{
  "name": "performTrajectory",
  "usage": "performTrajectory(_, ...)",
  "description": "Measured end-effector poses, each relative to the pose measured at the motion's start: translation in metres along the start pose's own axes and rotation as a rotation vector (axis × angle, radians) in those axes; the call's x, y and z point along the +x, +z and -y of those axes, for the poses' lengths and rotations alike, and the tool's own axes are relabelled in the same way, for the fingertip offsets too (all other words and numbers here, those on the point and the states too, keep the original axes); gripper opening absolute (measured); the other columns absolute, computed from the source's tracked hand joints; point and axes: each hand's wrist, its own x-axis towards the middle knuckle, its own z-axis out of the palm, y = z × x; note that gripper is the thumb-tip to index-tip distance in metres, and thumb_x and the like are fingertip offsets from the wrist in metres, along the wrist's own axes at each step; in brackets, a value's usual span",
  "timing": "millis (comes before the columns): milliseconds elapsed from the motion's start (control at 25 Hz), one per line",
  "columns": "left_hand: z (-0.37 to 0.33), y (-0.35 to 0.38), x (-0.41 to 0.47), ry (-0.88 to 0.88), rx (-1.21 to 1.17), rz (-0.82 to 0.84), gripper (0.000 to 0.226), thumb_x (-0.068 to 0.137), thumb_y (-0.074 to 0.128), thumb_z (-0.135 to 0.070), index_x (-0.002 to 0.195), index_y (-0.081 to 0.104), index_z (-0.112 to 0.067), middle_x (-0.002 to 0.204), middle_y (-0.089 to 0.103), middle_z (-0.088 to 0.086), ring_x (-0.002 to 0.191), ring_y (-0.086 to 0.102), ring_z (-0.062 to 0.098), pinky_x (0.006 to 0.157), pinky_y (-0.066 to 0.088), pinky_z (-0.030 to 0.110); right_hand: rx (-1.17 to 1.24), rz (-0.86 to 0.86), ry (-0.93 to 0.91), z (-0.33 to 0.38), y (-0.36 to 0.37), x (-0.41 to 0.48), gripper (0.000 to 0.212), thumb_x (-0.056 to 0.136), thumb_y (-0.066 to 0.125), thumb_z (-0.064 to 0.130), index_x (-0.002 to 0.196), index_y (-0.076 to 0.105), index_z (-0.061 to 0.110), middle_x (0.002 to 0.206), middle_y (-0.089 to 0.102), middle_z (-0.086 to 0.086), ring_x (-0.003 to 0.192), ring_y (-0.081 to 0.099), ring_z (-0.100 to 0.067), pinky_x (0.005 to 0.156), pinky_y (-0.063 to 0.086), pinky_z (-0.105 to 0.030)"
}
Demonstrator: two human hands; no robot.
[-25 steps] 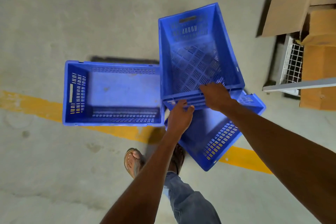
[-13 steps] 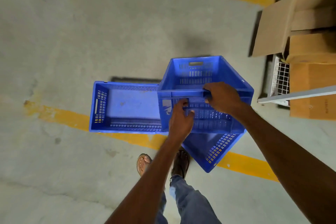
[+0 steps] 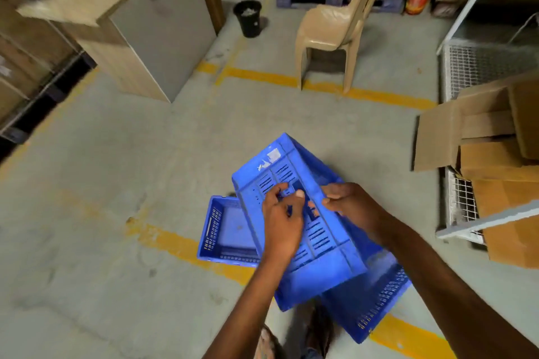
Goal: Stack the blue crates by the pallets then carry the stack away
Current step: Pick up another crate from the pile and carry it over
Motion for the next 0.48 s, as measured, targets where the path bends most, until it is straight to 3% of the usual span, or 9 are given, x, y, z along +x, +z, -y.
performTrajectory(80, -0.013, -0.019, -0.018, 0.043, 0.215, -0.058, 0.019, 0.097, 0.060, -0.035, 0.089, 0.077, -0.031, 0.114, 0.050, -0.004, 0.112, 0.047, 0.020, 0.101, 0.041, 0.038, 0.075, 0.043, -0.033, 0.008, 0.022, -0.018, 0.022, 0.091, 0.057, -0.003, 0.076, 0.064, 0.011, 0.072, 0.068, 0.007, 0.073, 0.062, -0.004, 0.067, 0.046, -0.016)
performTrajectory(160, -0.027, -0.042, -0.039, 0.065, 0.401, -0.095, 0.028, 0.095, 0.057, -0.046, 0.102, 0.075, -0.026, 0.109, 0.050, -0.006, 0.111, 0.044, 0.021, 0.101, 0.039, 0.038, 0.171, 0.053, -0.057, 0.022, 0.041, -0.036, 0.026, 0.095, 0.053, -0.003, 0.092, 0.071, 0.016, 0.086, 0.075, 0.005, 0.080, 0.068, -0.006, 0.072, 0.054, -0.020)
performTrajectory(240, -0.047, -0.069, -0.059, 0.059, 0.475, -0.136, 0.034, 0.095, 0.052, -0.053, 0.104, 0.073, -0.027, 0.109, 0.055, -0.005, 0.112, 0.047, 0.022, 0.096, 0.040, 0.038, 0.214, 0.061, -0.090, 0.033, 0.059, -0.053, 0.035, 0.095, 0.047, -0.008, 0.099, 0.070, 0.018, 0.085, 0.077, 0.008, 0.078, 0.070, -0.002, 0.071, 0.055, -0.019)
performTrajectory(480, -0.081, -0.160, -0.114, 0.100, 0.732, -0.185, 0.040, 0.089, 0.050, -0.049, 0.117, 0.064, -0.024, 0.111, 0.066, 0.005, 0.113, 0.054, 0.028, 0.090, 0.043, 0.041, 0.186, 0.175, -0.160, 0.072, 0.134, -0.102, 0.050, 0.082, 0.045, -0.019, 0.097, 0.067, 0.023, 0.082, 0.077, 0.014, 0.080, 0.070, 0.003, 0.075, 0.052, -0.014)
